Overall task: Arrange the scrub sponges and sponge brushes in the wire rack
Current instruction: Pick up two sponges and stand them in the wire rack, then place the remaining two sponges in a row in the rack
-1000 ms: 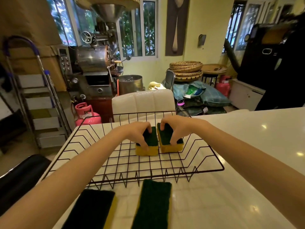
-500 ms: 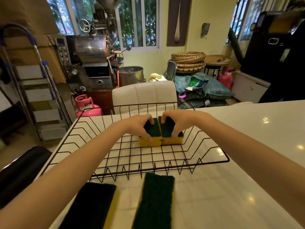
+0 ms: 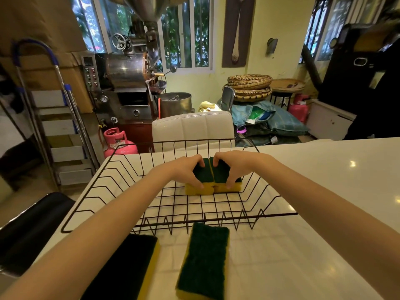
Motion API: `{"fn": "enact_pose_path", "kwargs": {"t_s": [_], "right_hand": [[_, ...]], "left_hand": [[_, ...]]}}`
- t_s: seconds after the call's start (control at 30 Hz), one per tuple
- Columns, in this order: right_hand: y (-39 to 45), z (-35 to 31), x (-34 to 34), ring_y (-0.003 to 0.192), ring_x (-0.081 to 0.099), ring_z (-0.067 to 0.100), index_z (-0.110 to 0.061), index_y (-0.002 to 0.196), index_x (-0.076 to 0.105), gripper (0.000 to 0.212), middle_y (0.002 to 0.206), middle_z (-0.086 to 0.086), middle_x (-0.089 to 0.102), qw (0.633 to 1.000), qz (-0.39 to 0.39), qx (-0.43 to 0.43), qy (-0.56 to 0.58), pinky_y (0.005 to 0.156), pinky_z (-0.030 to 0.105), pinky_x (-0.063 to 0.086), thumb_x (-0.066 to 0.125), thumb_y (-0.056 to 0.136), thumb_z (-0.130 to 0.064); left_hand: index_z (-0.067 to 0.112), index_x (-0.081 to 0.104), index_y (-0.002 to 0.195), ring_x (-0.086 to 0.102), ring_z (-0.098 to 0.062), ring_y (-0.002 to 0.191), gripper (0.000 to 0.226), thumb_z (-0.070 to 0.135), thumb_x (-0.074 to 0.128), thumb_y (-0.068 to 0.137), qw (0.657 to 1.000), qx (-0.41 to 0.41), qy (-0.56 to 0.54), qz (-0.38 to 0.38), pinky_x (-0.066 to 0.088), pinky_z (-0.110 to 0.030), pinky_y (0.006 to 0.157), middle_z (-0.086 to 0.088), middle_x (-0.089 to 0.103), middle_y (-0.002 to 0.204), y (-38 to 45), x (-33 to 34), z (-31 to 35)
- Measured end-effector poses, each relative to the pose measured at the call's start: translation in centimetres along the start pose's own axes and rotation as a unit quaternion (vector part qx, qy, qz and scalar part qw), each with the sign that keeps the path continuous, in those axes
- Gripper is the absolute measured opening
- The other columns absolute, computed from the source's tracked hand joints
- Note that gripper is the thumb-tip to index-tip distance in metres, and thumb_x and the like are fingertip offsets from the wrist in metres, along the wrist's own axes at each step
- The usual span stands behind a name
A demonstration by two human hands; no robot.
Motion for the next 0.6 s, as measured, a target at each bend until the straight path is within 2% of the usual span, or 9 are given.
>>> {"fn": "enact_pose_path", "kwargs": {"t_s": [0.13, 0.27, 0.47, 0.6], "right_hand": [[-0.8, -0.7, -0.3, 0.11, 0.047, 0.024, -0.017, 0.127, 0.04, 0.071, 0.128, 0.01, 0.048, 0.999, 0.027, -0.005, -0.018, 0.086, 0.031, 0.043, 0.077, 0.067, -0.022], [-3.7, -2.7, -1.5, 0.125, 0.042, 0.024, -0.02, 0.136, 0.031, 0.076, 0.141, 0.007, 0.042, 0.995, 0.072, -0.027, 0.065, 0.094, 0.032, 0.038, 0.073, 0.073, -0.026], [-9.9, -7.9, -0.5, 0.135, 0.031, 0.017, -0.027, 0.142, 0.017, 0.085, 0.151, -0.001, 0.03, 0.969, 0.155, -0.101, 0.166, 0.105, 0.031, 0.029, 0.069, 0.076, -0.036], [-13.4, -10.1, 2.7, 0.139, 0.02, 0.012, -0.032, 0.144, 0.007, 0.092, 0.154, -0.007, 0.018, 0.961, 0.163, -0.129, 0.184, 0.111, 0.033, 0.025, 0.067, 0.074, -0.046]], "left_hand": [[0.019, 0.031, 0.132, 0.046, -0.022, 0.115, 0.067, 0.032, 0.066, 0.076, 1.0, 0.004, -0.01, -0.018, 0.042, -0.034, 0.096, -0.009, 0.045, 0.134, -1.5, -1.0, 0.5], [0.026, 0.018, 0.14, 0.028, -0.021, 0.135, 0.074, 0.039, 0.06, 0.08, 1.0, 0.022, -0.015, -0.002, 0.027, -0.038, 0.108, -0.001, 0.028, 0.15, -5.7, -3.4, 1.6], [0.036, 0.016, 0.139, 0.024, -0.002, 0.13, 0.072, 0.043, 0.056, 0.08, 0.991, 0.084, -0.065, 0.084, 0.022, -0.023, 0.101, 0.011, 0.025, 0.15, -13.9, -4.4, 3.2], [0.049, 0.008, 0.134, 0.015, 0.012, 0.124, 0.08, 0.052, 0.058, 0.071, 0.987, 0.112, -0.076, 0.088, 0.016, -0.018, 0.103, 0.03, 0.012, 0.141, -18.2, -1.7, 3.4]]}}
Point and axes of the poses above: each hand's wrist, its own y-axis towards the middle knuckle, its own x-axis out of the palm, z = x × y, the point moved 4 cm from there along y, towards the middle knuckle
